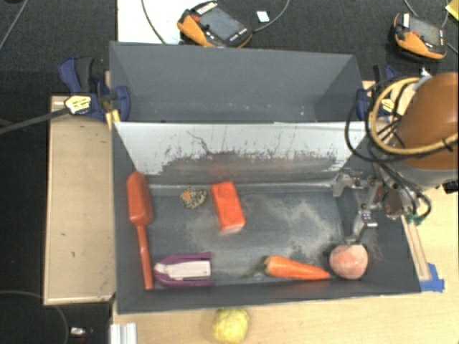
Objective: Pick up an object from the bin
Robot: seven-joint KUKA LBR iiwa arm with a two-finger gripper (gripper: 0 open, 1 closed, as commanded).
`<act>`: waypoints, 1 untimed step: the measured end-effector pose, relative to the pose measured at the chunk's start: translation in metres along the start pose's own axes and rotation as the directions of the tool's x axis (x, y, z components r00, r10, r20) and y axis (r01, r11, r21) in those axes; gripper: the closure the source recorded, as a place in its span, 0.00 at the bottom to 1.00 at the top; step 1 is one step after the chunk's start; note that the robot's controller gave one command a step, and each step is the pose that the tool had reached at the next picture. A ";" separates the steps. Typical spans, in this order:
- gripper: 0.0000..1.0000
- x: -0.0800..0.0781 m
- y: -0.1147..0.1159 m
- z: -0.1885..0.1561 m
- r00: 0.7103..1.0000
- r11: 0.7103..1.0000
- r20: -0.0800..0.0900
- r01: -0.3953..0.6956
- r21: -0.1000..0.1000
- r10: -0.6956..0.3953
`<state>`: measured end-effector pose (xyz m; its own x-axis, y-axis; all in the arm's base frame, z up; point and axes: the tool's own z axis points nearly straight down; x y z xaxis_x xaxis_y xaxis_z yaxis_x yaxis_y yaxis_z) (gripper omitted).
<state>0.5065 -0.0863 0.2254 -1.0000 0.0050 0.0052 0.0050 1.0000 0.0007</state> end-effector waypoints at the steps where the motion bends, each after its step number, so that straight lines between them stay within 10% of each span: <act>1: 0.00 -0.001 0.001 -0.005 1.000 1.000 0.008 0.005 0.001 -0.005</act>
Offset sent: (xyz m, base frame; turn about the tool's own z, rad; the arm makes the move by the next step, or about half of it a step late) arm -0.0274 -0.0663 -0.1554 -0.3385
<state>0.5080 -0.0858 0.2299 -1.0000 -0.0004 -0.0030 -0.0004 1.0000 -0.0005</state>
